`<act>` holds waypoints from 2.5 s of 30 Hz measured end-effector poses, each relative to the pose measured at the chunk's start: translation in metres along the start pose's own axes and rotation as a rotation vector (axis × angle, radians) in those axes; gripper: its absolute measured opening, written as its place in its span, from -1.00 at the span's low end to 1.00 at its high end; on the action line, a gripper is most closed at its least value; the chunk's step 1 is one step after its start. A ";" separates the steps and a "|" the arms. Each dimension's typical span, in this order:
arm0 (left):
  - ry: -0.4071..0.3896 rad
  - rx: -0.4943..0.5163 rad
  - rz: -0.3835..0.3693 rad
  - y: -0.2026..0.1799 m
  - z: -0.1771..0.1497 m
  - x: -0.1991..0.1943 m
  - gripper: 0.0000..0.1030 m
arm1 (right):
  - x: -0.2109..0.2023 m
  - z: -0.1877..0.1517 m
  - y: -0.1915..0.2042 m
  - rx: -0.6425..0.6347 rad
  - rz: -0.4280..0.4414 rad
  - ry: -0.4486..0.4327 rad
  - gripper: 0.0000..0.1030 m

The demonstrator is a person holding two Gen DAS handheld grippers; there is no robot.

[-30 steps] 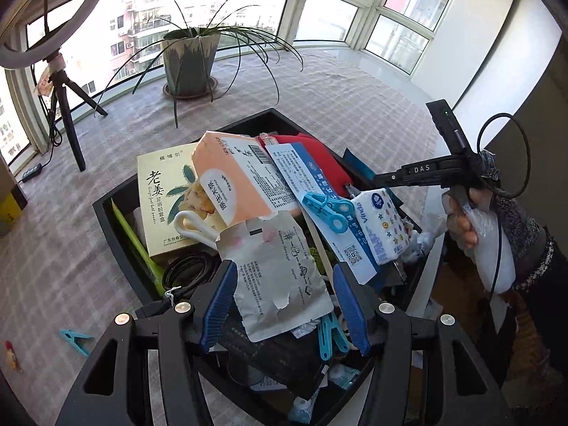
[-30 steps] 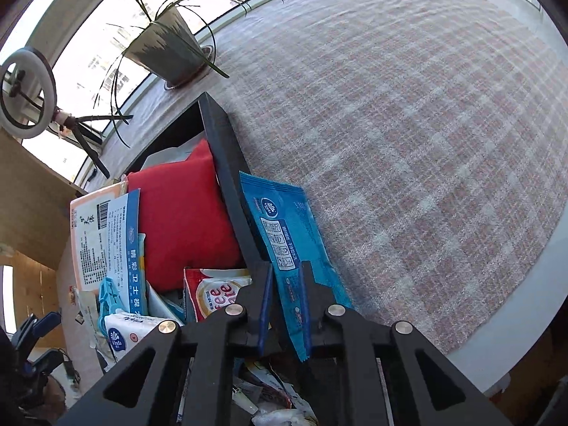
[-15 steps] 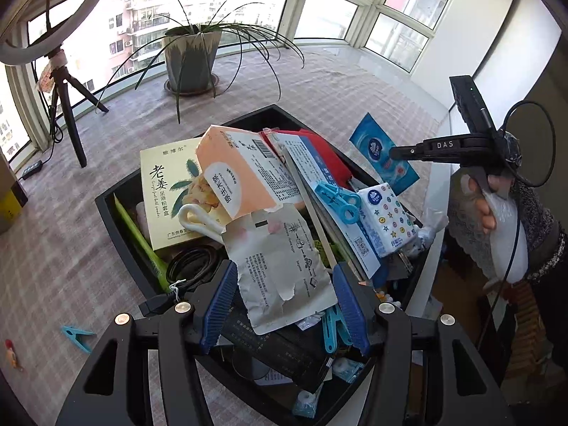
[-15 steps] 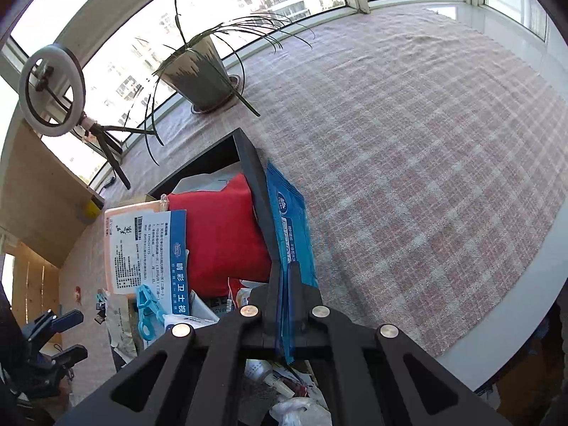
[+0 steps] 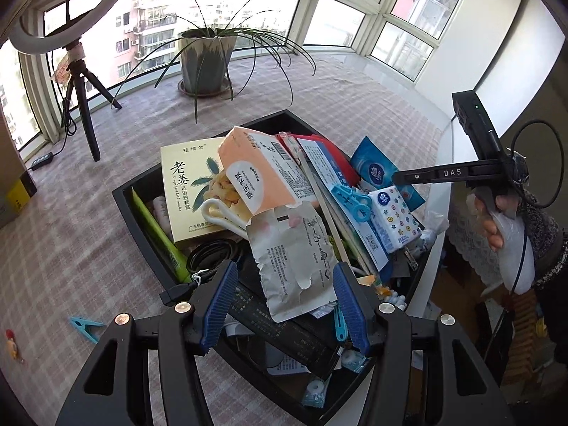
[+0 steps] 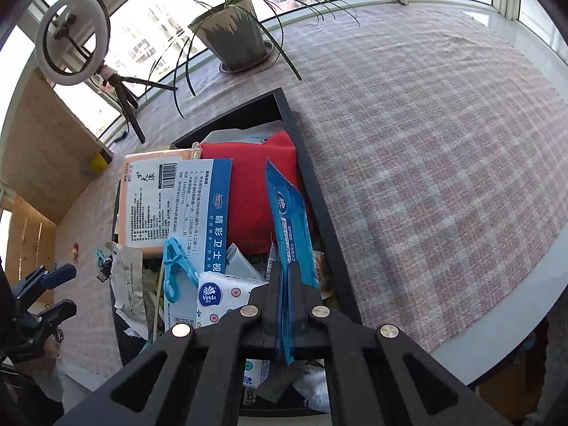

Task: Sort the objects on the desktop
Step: 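Carry the tissue pack into the organizer tray with the right tool and release, then grasp the orange toy keychain with the left tool while the right tool grasps a blue clothespin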

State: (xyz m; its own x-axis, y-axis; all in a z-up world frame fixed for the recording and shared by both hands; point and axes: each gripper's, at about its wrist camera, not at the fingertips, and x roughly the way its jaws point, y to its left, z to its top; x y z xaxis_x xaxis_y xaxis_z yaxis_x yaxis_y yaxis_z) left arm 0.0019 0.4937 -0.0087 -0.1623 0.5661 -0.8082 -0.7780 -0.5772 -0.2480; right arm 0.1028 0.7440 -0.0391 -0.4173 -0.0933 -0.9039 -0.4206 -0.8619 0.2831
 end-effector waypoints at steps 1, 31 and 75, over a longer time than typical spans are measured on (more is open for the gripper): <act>-0.001 -0.003 0.001 0.001 0.000 0.000 0.16 | 0.002 -0.002 -0.002 0.004 -0.014 0.005 -0.96; 0.048 -0.416 0.387 0.224 -0.140 -0.103 0.41 | 0.005 -0.028 0.275 -0.420 0.113 -0.093 -0.33; 0.127 -0.624 0.394 0.396 -0.166 -0.084 -0.40 | 0.200 -0.047 0.397 -0.541 0.044 0.213 -0.61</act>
State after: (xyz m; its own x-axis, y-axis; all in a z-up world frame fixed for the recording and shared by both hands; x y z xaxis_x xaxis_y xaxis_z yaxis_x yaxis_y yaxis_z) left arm -0.1922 0.1200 -0.1277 -0.2568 0.1978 -0.9460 -0.1816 -0.9713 -0.1538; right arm -0.1096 0.3600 -0.1226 -0.2304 -0.1851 -0.9553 0.0888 -0.9817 0.1688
